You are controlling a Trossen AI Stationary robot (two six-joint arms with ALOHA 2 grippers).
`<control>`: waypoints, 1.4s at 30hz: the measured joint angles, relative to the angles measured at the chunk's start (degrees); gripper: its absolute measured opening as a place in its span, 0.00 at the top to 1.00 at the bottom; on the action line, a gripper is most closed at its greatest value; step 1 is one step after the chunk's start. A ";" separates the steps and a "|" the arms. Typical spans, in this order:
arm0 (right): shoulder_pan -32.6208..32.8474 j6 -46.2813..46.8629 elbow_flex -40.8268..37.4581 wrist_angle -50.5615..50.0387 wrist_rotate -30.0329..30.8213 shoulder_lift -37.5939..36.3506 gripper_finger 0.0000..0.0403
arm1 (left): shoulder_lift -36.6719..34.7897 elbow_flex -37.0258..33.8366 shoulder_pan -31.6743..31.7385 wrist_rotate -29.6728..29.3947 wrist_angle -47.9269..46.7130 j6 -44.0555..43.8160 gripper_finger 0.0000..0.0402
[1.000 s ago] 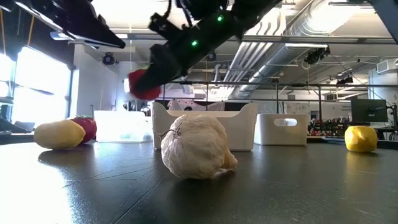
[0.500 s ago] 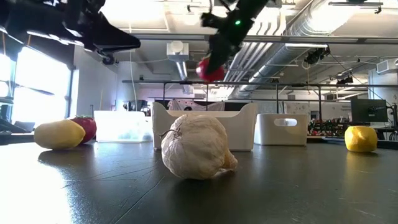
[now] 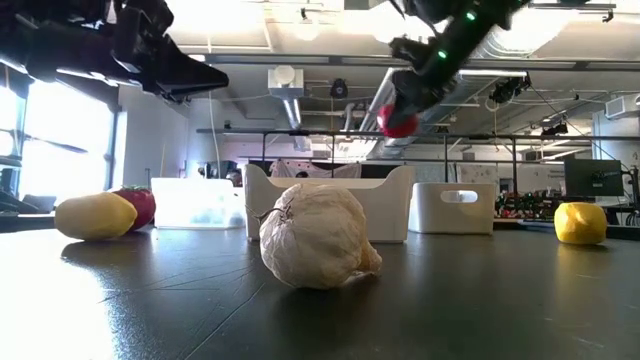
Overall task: Sort produce into baskets
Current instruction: Put the red tomato into the gray bin
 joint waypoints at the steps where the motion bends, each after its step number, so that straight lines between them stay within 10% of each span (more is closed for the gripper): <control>1: -0.23 0.73 -2.34 1.68 0.02 -1.35 0.32 | 0.00 0.00 0.05 0.03 -0.02 -0.04 0.87; 20: -16.87 5.97 -19.71 14.46 -11.74 -6.98 0.32 | 0.00 0.00 0.05 0.02 -0.51 0.11 0.87; 42: -20.03 13.19 -19.74 13.83 -3.82 -1.69 0.32 | 0.00 0.00 0.05 0.00 -1.77 0.11 0.87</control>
